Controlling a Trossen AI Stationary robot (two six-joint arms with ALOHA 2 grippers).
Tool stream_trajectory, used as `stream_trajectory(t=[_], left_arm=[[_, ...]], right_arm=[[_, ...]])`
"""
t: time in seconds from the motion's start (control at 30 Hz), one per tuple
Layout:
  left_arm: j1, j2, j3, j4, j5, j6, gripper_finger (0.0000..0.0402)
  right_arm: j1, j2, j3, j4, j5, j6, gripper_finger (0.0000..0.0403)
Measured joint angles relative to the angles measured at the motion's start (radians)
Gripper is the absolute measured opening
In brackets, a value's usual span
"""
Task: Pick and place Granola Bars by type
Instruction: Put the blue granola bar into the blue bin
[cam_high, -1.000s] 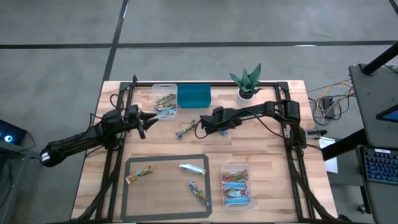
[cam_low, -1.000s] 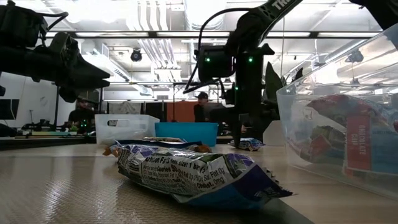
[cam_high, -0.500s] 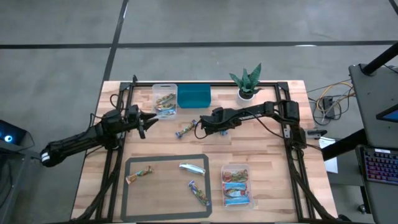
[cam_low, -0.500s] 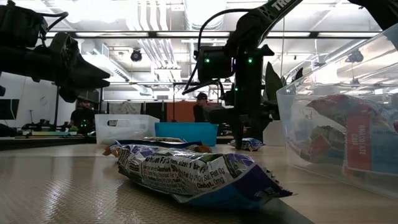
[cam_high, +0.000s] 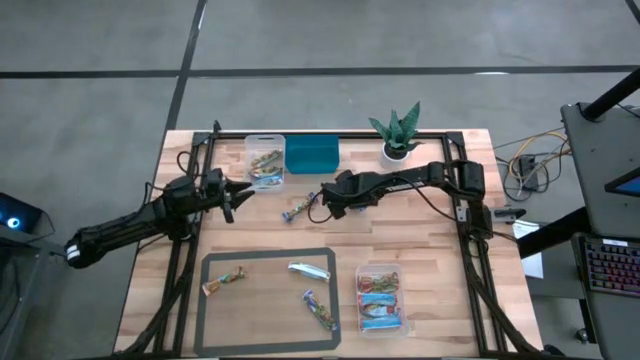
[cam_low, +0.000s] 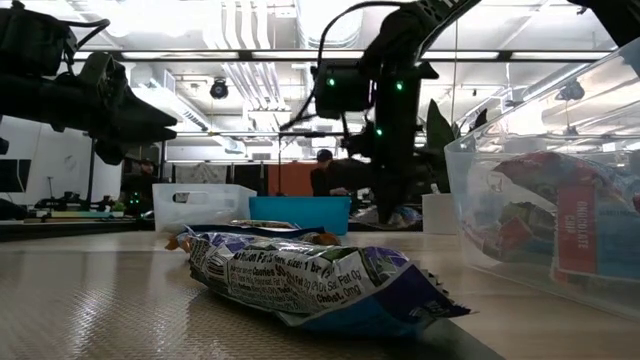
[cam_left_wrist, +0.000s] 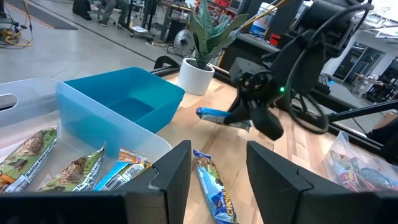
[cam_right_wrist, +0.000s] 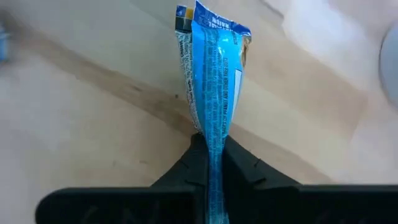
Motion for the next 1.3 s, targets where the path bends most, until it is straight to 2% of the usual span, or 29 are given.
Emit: stream_trajectory(t=[0.2,0.63,0.97,1.3], left_arm=[[0.000,0.000,0.000,0.000,0.000,0.000,0.0138],[0.000,0.000,0.000,0.000,0.000,0.000,0.0138],[0.000,0.000,0.000,0.000,0.000,0.000,0.0138],[0.000,0.000,0.000,0.000,0.000,0.000,0.0138]], right_arm=[[0.002,-0.016,0.072,-0.043,-0.004,-0.162,0.0014],[0.001,-0.009,0.397,-0.165,-0.007,-0.221,0.0013],[-0.091,-0.008,0.602,-0.257,-0.006,-0.137,0.0011],[-0.200,-0.007,0.640,-0.270,-0.004,-0.014,0.0011]])
